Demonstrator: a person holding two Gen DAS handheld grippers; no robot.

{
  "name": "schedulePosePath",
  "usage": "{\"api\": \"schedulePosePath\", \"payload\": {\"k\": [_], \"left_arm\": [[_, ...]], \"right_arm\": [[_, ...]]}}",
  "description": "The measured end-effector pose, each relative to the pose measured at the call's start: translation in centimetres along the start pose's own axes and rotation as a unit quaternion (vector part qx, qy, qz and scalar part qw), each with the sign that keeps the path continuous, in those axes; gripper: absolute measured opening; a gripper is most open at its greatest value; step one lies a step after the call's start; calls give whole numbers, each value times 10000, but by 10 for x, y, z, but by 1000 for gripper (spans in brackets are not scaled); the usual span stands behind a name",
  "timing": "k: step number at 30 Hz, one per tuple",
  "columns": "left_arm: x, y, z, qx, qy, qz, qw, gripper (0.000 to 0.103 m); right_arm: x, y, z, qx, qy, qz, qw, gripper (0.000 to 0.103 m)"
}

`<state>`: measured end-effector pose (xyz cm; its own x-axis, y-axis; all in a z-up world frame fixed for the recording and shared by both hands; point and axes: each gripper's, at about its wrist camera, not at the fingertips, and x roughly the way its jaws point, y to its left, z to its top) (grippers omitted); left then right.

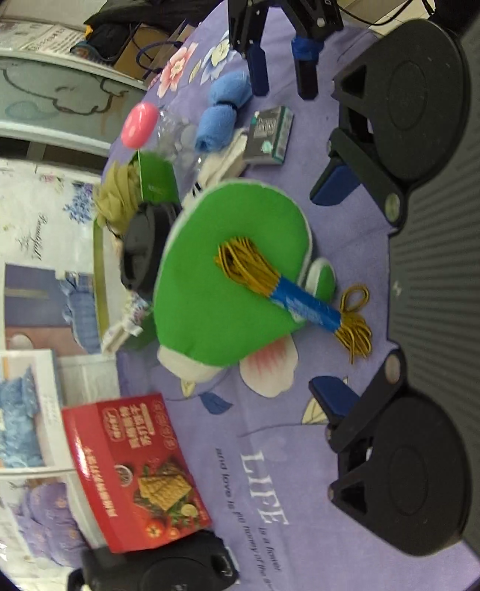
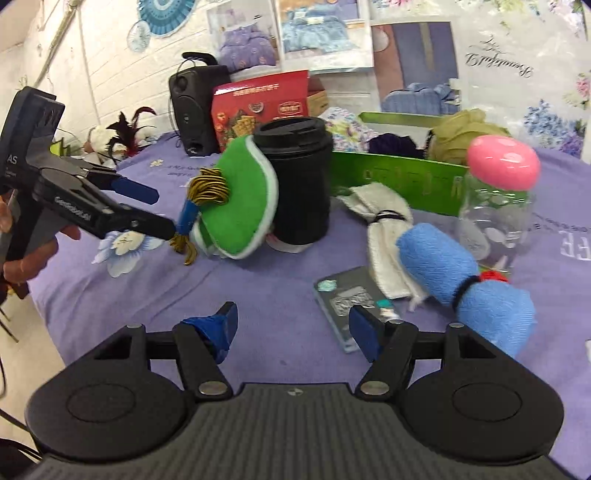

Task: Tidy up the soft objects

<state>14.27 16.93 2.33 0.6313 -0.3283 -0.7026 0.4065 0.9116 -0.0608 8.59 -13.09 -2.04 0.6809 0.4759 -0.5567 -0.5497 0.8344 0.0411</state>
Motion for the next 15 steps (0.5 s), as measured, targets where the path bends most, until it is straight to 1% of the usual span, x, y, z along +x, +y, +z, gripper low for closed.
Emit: {"api": "schedulePosePath", "payload": {"k": [2,4,7,9,11,12,15], "left_arm": [[7,11,0,-177,111,-80,9998,97],[12,18,-2,-419,159,-121,9989,97],[13,23,-6,-609,31,-114,9981,97],[15,24,-7,-679,25,-139,9976,97],[18,23,-8,-640,81,-126,9978,97],[21,22,-7,-582,120,-97,9982,97],[29,19,-5,-379,204,-9,9991,97]], "right_arm": [[7,-1,2,-117,55,10,9999,53],[16,-2,6,-278,127,-69,9995,53],[29,-4,13,-594,189,-321,9975,53],[35,-8,15,-720,296,-458,9959,53],[41,-13,14,-658,414,-586,9953,53],[44,-16,12,-582,480,-571,9955,53],[50,-16,8,-369,682,-338,9964,53]]}}
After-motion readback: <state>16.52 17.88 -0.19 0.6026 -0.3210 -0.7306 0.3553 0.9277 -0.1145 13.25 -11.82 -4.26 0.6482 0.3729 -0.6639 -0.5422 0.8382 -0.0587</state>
